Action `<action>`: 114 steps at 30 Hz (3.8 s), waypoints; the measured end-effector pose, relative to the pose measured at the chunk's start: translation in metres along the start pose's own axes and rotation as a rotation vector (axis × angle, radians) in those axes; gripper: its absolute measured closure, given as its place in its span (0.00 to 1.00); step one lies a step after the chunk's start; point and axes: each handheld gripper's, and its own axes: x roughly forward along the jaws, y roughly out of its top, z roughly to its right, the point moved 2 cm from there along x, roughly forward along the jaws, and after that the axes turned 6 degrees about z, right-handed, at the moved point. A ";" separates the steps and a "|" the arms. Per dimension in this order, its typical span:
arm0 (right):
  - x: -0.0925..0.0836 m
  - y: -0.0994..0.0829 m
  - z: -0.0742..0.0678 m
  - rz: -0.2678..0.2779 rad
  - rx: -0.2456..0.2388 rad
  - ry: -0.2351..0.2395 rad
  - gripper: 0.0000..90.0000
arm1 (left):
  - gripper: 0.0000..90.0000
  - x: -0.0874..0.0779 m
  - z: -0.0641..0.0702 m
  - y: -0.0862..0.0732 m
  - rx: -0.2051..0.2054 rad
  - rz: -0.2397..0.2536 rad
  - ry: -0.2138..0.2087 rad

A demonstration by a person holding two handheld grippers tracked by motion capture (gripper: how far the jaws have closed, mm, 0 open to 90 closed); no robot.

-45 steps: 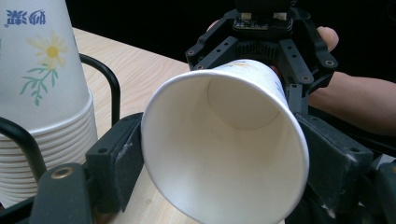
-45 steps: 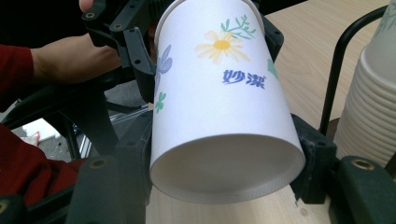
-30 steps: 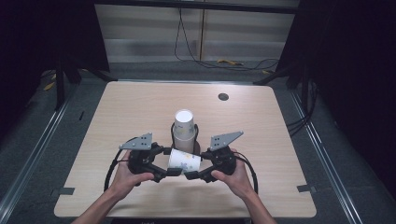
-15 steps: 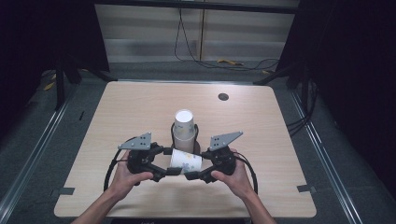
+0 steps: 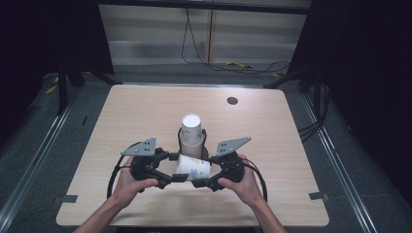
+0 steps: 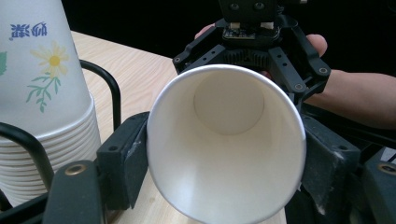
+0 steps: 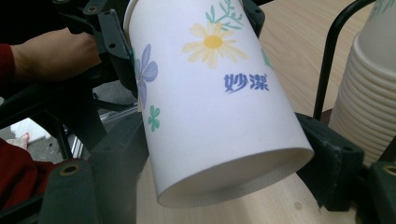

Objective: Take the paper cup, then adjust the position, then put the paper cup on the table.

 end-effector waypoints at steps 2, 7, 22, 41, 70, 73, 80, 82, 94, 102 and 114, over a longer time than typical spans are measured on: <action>0.001 0.000 0.000 -0.012 -0.002 -0.012 0.20 | 0.29 0.000 -0.001 0.000 -0.005 -0.001 -0.002; 0.001 -0.001 0.002 -0.011 0.003 -0.034 0.16 | 0.29 -0.002 -0.002 -0.001 -0.008 -0.007 0.004; -0.006 -0.001 0.005 0.029 0.018 -0.076 0.15 | 0.29 -0.013 -0.009 0.000 -0.012 -0.006 0.049; -0.017 -0.003 0.008 0.056 0.020 -0.119 0.16 | 0.29 -0.031 -0.014 0.003 -0.004 -0.003 0.121; -0.044 -0.012 0.019 0.096 0.051 -0.273 0.16 | 0.28 -0.081 -0.036 0.020 -0.039 -0.038 0.288; -0.045 -0.013 0.023 0.100 0.057 -0.279 0.16 | 0.28 -0.088 -0.040 0.023 -0.045 -0.032 0.303; -0.050 -0.010 0.022 0.107 0.052 -0.284 0.16 | 0.28 -0.095 -0.048 0.022 -0.050 -0.050 0.334; -0.051 -0.010 0.022 0.108 0.050 -0.290 0.16 | 0.28 -0.097 -0.050 0.022 -0.062 -0.052 0.341; -0.060 -0.022 0.017 0.089 0.064 -0.331 0.17 | 0.28 -0.103 -0.055 0.027 -0.042 -0.100 0.400; -0.056 -0.025 0.022 0.073 0.074 -0.338 0.17 | 0.28 -0.102 -0.067 0.035 -0.038 -0.147 0.441; -0.057 -0.028 0.022 0.066 0.072 -0.337 0.18 | 0.28 -0.094 -0.074 0.037 -0.015 -0.285 0.479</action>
